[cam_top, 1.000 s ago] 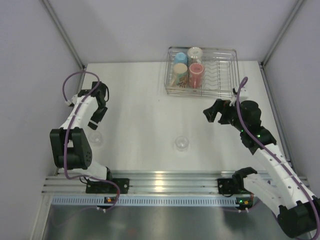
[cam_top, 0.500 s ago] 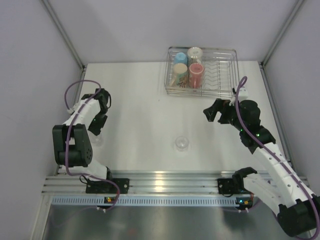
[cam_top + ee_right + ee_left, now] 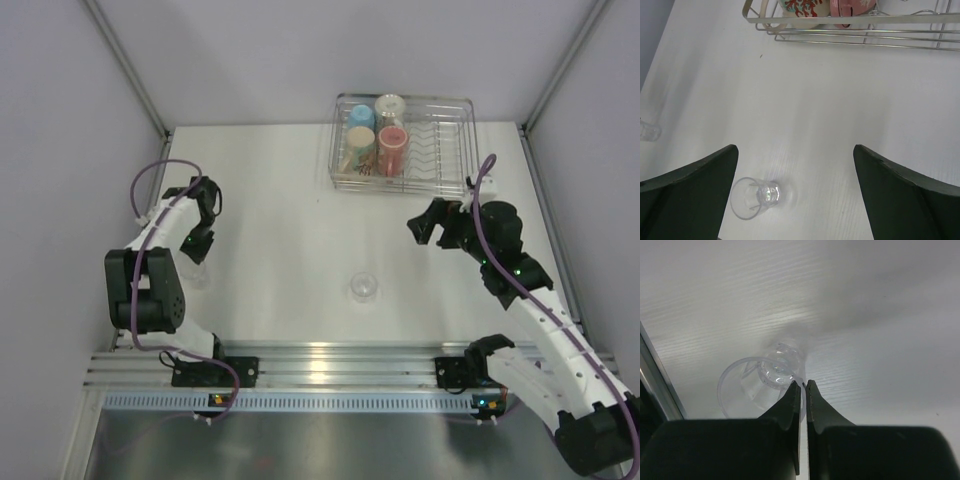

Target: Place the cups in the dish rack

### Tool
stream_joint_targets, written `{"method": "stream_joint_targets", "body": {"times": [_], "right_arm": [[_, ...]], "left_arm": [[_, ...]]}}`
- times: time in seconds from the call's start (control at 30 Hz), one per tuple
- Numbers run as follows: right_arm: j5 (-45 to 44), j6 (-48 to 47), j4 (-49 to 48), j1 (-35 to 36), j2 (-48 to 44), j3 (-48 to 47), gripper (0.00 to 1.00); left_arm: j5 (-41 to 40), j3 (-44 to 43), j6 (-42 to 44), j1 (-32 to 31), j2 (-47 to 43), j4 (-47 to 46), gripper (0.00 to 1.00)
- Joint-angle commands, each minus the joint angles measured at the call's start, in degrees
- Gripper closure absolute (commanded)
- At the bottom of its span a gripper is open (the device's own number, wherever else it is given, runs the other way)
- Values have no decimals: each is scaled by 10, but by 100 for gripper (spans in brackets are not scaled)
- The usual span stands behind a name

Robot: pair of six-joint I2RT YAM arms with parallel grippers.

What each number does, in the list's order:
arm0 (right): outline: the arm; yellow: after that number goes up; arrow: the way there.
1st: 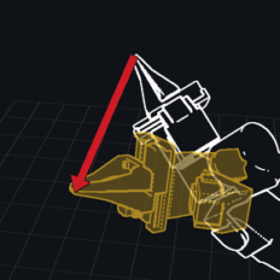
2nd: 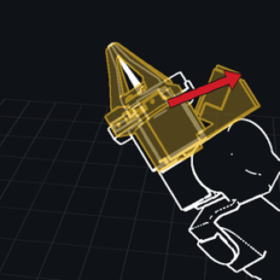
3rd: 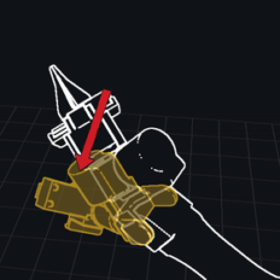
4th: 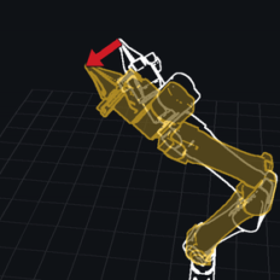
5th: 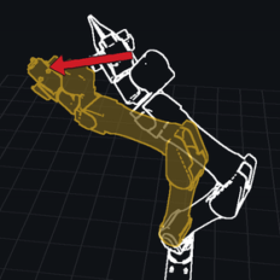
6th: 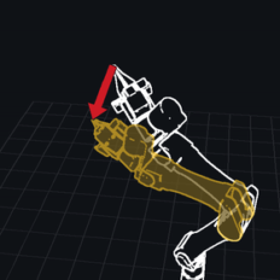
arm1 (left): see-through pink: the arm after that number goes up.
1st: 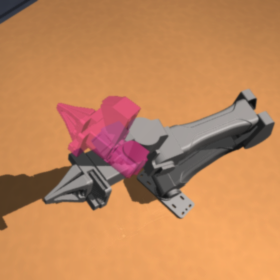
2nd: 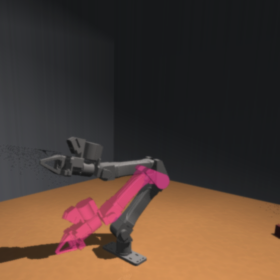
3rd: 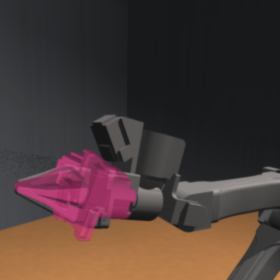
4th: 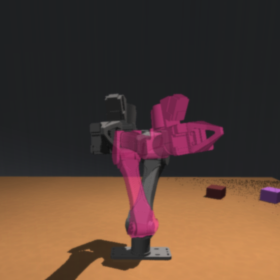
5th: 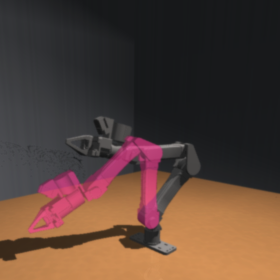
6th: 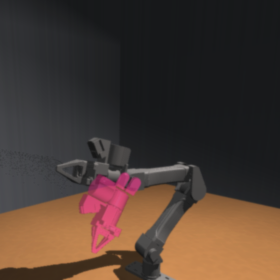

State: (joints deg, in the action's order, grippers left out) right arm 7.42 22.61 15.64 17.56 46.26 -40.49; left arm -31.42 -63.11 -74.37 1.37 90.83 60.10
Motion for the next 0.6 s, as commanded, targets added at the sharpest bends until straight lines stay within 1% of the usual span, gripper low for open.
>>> {"method": "stream_joint_targets", "body": {"times": [0.0,0.07,0.13,0.17,0.2,0.23,0.27,0.3,0.33,0.37,0.4,0.43,0.47,0.5,0.57], "right_arm": [[20,7,-10,3,-15,-27,1],[47,22,-24,3,-13,-27,1],[92,40,-45,3,-13,-20,1],[108,48,-71,3,-13,-15,1],[123,55,-87,3,-13,-8,1],[144,73,-98,3,-13,-6,0],[151,83,-114,2,-11,-6,1],[159,93,-119,3,-10,-10,1],[162,111,-127,3,-11,-10,1],[164,120,-147,3,-14,-10,0],[161,130,-152,3,-23,-6,1],[160,145,-174,2,-29,-2,1],[160,151,-188,3,-35,3,1],[161,157,-219,4,-45,15,1],[167,174,-250,4,-50,29,1]], "left_arm": [[14,-53,53,1,-50,2,100],[48,-63,78,2,-83,-25,100],[100,-61,149,1,-127,-72,100],[176,-54,198,1,-142,-131,100],[215,-44,221,0,-159,-162,100],[266,-12,239,0,-190,-202,100],[357,4,258,0,-205,-267,100],[408,23,262,0,-216,-307,100],[453,40,263,0,-228,-345,100],[551,81,254,0,-249,-384,100],[596,100,245,0,-258,-494,100],[633,119,228,0,-265,-545,100],[666,152,183,0,-270,-600,100],[704,162,163,0,-277,-696,100],[718,183,114,-8,-284,-778,100]]}}
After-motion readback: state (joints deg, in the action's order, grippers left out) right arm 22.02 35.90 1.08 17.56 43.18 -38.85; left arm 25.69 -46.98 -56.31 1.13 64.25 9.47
